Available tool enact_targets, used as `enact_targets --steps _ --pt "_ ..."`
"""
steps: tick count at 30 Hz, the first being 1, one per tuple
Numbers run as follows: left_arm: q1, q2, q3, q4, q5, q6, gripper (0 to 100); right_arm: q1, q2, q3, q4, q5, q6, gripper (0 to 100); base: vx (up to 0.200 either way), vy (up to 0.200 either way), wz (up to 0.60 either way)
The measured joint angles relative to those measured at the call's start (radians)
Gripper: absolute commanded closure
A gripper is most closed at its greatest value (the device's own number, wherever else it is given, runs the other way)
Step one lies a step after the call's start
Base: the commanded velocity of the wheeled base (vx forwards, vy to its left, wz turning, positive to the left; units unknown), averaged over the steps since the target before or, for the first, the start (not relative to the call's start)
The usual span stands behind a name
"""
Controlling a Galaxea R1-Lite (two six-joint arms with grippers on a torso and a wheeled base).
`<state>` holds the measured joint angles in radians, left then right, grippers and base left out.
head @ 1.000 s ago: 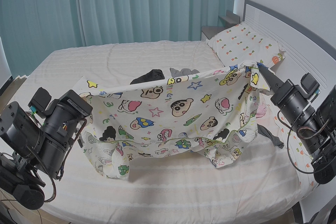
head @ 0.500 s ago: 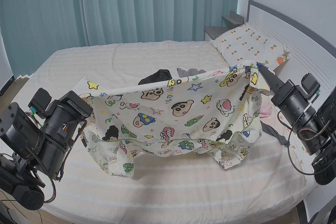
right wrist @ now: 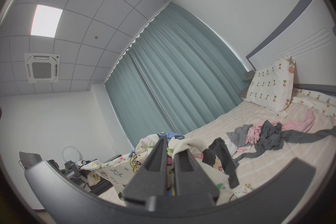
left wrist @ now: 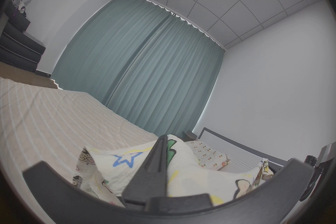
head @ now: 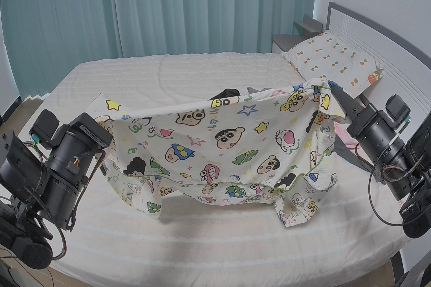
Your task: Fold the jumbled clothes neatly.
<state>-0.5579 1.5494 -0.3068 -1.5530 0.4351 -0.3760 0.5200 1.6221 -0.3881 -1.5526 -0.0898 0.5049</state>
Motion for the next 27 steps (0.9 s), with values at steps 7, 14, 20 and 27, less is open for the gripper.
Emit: enact_targets --steps 7,14,20,27 --pt "0.000 -0.004 0.000 0.000 0.000 0.000 100 0.008 0.001 0.005 0.000 0.002 0.000 100 0.000 0.200 0.00" --pt "0.003 -0.004 0.005 0.000 0.000 0.001 100 0.014 0.006 0.010 0.000 0.001 0.000 100 0.000 0.200 0.00" --pt "0.009 -0.004 0.006 0.000 0.000 0.016 100 0.025 0.008 0.010 0.000 0.001 0.000 100 0.000 0.200 0.00" --pt "0.010 -0.004 0.007 0.000 0.000 0.024 100 0.029 0.003 0.011 0.000 0.001 -0.003 100 0.000 0.200 0.00"
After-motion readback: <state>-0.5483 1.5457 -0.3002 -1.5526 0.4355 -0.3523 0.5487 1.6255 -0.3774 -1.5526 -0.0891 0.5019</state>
